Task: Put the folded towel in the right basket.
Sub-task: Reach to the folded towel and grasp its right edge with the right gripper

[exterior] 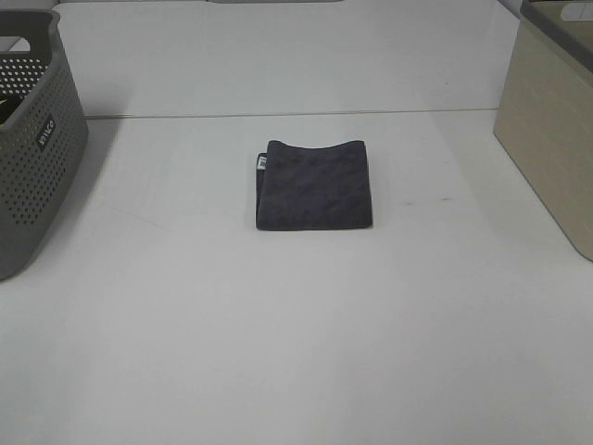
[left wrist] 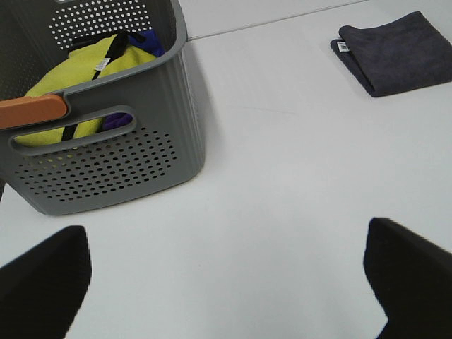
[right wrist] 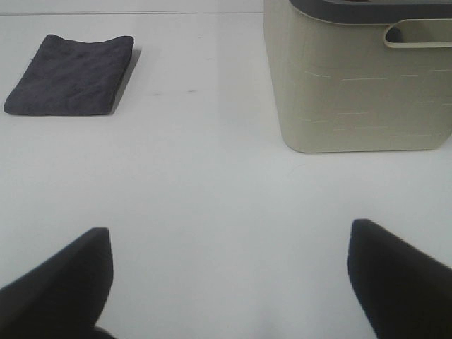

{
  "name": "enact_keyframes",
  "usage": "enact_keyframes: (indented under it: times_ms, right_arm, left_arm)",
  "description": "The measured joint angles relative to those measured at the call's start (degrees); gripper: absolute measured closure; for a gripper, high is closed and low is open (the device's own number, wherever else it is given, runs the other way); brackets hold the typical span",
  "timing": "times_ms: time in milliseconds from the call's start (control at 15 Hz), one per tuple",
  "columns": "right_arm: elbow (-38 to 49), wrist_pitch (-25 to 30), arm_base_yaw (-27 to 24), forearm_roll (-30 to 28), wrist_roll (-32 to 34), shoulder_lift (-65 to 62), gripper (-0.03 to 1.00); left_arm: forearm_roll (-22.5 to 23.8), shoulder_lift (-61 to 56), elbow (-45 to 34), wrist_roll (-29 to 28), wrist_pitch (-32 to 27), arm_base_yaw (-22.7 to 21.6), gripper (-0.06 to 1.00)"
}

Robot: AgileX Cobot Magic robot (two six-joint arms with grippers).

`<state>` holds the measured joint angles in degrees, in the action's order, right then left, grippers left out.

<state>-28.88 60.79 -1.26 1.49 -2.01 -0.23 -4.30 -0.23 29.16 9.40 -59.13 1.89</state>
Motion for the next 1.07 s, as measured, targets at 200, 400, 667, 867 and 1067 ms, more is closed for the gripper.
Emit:
enact_keyframes:
  times_ms: [200, 400, 667, 867, 1067]
  right_arm:
    - [0.0, 0.0, 0.0, 0.0, 0.0, 0.0, 0.13]
    - [0.0, 0.0, 0.0, 0.0, 0.0, 0.0, 0.13]
    - [0.0, 0.0, 0.0, 0.0, 0.0, 0.0, 0.13]
    - [0.0, 0.0, 0.0, 0.0, 0.0, 0.0, 0.13]
    - [0.0, 0.0, 0.0, 0.0, 0.0, 0.0, 0.13]
  left_arm:
    - [0.0, 0.0, 0.0, 0.0, 0.0, 0.0, -0.04]
    - [0.0, 0.0, 0.0, 0.0, 0.0, 0.0, -0.04]
    - [0.0, 0.0, 0.0, 0.0, 0.0, 0.0, -0.04]
    - [0.0, 0.0, 0.0, 0.0, 0.0, 0.0, -0.04]
    - [0.0, 0.0, 0.0, 0.0, 0.0, 0.0, -0.04]
